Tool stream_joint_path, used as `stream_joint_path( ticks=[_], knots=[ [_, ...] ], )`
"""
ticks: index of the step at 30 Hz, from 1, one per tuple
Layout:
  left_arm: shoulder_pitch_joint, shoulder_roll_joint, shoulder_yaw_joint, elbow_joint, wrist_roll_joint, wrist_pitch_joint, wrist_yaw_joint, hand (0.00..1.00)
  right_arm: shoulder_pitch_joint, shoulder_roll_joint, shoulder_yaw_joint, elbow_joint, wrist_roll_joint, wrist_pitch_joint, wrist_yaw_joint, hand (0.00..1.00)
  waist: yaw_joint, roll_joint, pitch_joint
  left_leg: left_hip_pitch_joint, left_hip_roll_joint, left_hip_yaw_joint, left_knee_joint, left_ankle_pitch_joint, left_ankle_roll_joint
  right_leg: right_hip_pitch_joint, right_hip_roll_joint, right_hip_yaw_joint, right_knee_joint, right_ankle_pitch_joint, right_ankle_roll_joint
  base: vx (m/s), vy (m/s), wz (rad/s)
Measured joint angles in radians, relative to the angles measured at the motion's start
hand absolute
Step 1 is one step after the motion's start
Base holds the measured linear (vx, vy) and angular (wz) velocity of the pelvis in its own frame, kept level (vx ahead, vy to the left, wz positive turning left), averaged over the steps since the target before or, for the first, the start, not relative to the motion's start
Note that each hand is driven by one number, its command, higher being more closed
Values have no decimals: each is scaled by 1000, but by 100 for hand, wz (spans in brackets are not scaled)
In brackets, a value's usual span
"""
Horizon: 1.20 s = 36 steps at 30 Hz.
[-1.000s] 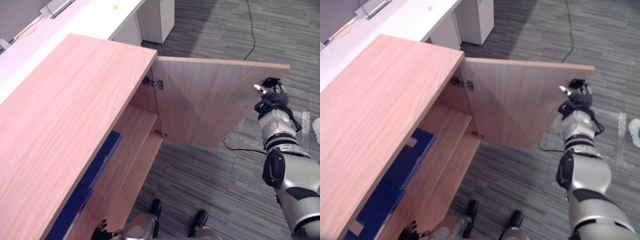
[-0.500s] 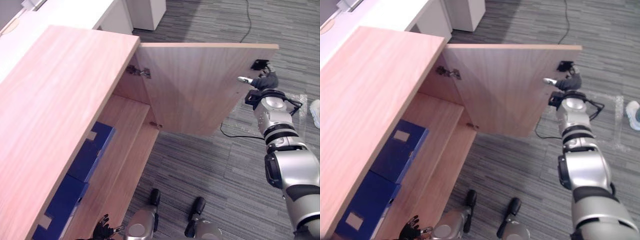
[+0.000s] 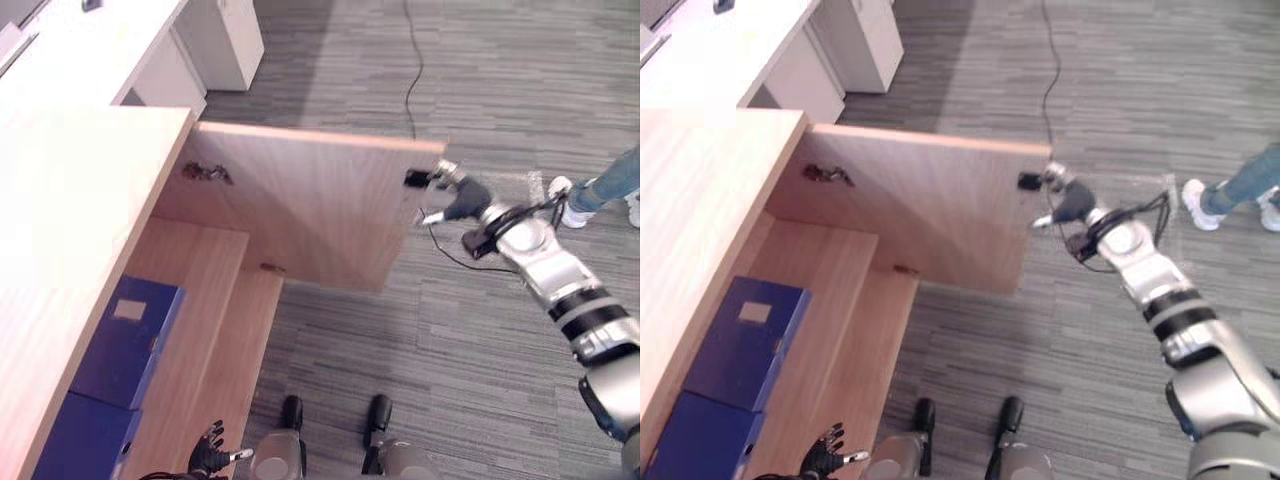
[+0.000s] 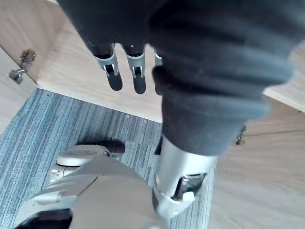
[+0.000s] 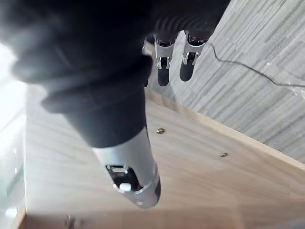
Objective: Walk over to the cabinet, pick up the folder, carry it to the office cabinet, place the folder inside the office cabinet, then close the office cabinet door
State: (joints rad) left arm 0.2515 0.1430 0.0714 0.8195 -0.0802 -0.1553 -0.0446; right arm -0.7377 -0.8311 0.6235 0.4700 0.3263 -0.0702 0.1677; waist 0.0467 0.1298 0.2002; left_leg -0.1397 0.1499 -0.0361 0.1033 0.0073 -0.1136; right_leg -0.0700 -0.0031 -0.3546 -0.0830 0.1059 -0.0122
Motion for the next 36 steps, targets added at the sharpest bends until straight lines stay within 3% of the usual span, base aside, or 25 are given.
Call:
stream_joint_path(
  ticks=[3, 8, 9, 11, 12, 15, 22, 28, 31, 34, 35, 36],
  knots=[
    [1, 0, -1, 1, 22, 5, -20, 0, 105, 22, 165, -131, -54, -23, 139, 0, 5, -2, -38, 6, 22, 3, -12, 2, -4, -3, 23, 5, 0, -8, -12, 34, -49, -8],
    [3, 0, 2, 1, 51, 10, -25, 0, 222, 132, 321, -201, -112, -48, 281, 0, 15, -15, -86, 8, 34, 4, -29, 11, -18, -11, 35, 8, 0, -15, -23, 30, 2, 0],
    [3, 0, 13, 6, 69, 12, -26, 0, 256, 193, 337, -205, -113, -49, 297, 0, 25, -21, -91, 8, 32, 3, -29, 11, -19, -11, 34, 10, 0, -15, -24, 41, 39, 4],
    [3, 1, 35, 13, 81, 13, -29, 0, 266, 209, 391, -207, -117, -46, 365, 0, 34, -34, -95, 8, 28, 3, -30, 12, -21, -11, 30, 10, 0, -15, -24, 30, 56, 3],
    [8, 7, 56, 14, 89, 16, -29, 0, 290, 207, 417, -207, -134, -29, 421, 0, 40, -52, -103, 8, 26, 4, -31, 12, -21, -11, 28, 10, 0, -15, -24, 33, 61, 2],
    [8, 30, 92, 30, 106, 22, -30, 0, 359, 204, 452, -204, -163, 17, 498, 0, 39, -98, -123, 11, 22, 8, -33, 12, -20, -10, 23, 12, 0, -15, -24, 37, 52, -2],
    [-4, 30, 153, 58, 115, 33, -30, 0, 382, 183, 480, -272, -176, 72, 588, 0, 37, -128, -139, 22, 12, 11, -32, 13, -15, 1, 13, 14, -1, -12, -25, -14, 46, 0],
    [-12, 26, 182, 86, 111, 50, -30, 0, 408, 178, 470, -276, -162, 79, 588, 0, 64, -139, -137, 20, 10, -30, -32, 18, -9, 20, 13, -25, -1, -15, -25, -14, 17, 19],
    [-11, 21, 192, 81, 99, 57, -29, 0, 443, 267, 420, -138, -173, 73, 557, 0, 81, -152, -131, 19, 9, -63, -30, 26, -15, 38, 15, -58, -1, -23, -25, 9, -5, 33],
    [-12, 5, 203, 73, 45, 63, -25, 0, 476, 455, 224, 172, -269, 58, 439, 0, 102, -164, -114, 13, 6, -96, -13, 29, -18, 71, 15, -109, -1, -42, -23, -6, -12, 49],
    [-12, -5, 207, 73, 16, 65, -16, 0, 482, 530, 97, 277, -331, 45, 353, 0, 110, -167, -108, -11, 4, -77, 25, 19, 4, 73, 13, -124, 0, -49, -23, -32, 19, 40],
    [-13, -15, 208, 74, -11, 68, 5, 0, 488, 589, -24, 345, -346, 32, 257, 0, 112, -170, -99, -43, -5, -17, 71, 15, 67, 73, -1, -146, 2, -58, -34, -32, 36, 48]
  ],
)
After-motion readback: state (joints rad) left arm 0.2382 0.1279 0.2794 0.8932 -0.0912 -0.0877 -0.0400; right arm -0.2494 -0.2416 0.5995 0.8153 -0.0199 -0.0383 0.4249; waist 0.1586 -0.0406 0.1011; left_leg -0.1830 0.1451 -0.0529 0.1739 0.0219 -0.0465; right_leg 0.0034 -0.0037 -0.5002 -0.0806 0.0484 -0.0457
